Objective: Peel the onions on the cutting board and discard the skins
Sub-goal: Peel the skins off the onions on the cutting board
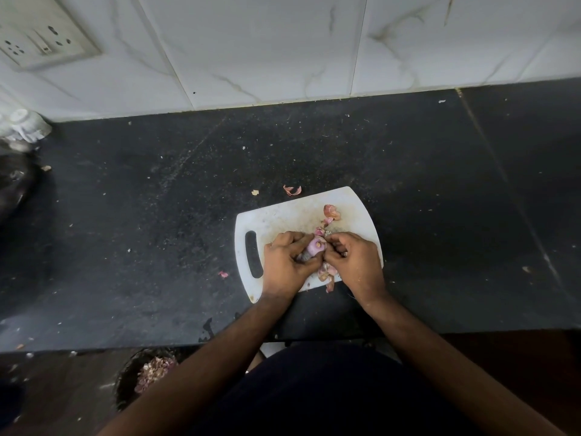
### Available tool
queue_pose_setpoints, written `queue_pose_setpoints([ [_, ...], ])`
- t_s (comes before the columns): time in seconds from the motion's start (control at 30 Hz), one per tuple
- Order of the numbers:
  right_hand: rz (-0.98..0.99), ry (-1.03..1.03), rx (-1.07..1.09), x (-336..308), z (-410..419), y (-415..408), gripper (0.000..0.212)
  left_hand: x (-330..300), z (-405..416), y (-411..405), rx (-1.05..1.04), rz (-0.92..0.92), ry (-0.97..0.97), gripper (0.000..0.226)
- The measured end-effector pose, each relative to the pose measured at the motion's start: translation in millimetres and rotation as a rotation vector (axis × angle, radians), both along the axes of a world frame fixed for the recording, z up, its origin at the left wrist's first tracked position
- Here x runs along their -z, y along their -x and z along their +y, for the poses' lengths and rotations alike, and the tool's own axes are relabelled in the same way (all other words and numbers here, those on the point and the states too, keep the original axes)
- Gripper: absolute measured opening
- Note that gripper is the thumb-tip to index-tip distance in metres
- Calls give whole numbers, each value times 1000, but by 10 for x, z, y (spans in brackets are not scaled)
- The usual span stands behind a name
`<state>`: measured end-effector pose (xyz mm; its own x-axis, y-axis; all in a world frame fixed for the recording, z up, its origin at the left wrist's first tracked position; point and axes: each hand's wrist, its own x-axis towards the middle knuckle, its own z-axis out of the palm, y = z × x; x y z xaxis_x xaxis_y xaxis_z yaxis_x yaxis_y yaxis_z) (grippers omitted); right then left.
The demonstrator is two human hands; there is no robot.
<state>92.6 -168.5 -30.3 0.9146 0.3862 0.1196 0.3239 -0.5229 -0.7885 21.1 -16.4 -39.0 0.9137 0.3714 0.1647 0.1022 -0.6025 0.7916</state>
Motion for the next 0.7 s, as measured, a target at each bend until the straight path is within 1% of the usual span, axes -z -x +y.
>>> queue_pose_setpoints([
  [0.33,102,-54,37,-62,35,12,15,-42,-14,-7,-17,-9,16,43],
  [0.53,153,-68,26,-49,48,-19,18,-66,-5,26,-17,-7,61,50],
  [0.6,187,-106,21,-49,29,-38,22,-84,5,49,-11,4,74,52],
  [0.7,213,-141,6,-35,-2,-59,21,-103,24,49,-3,20,70,54],
])
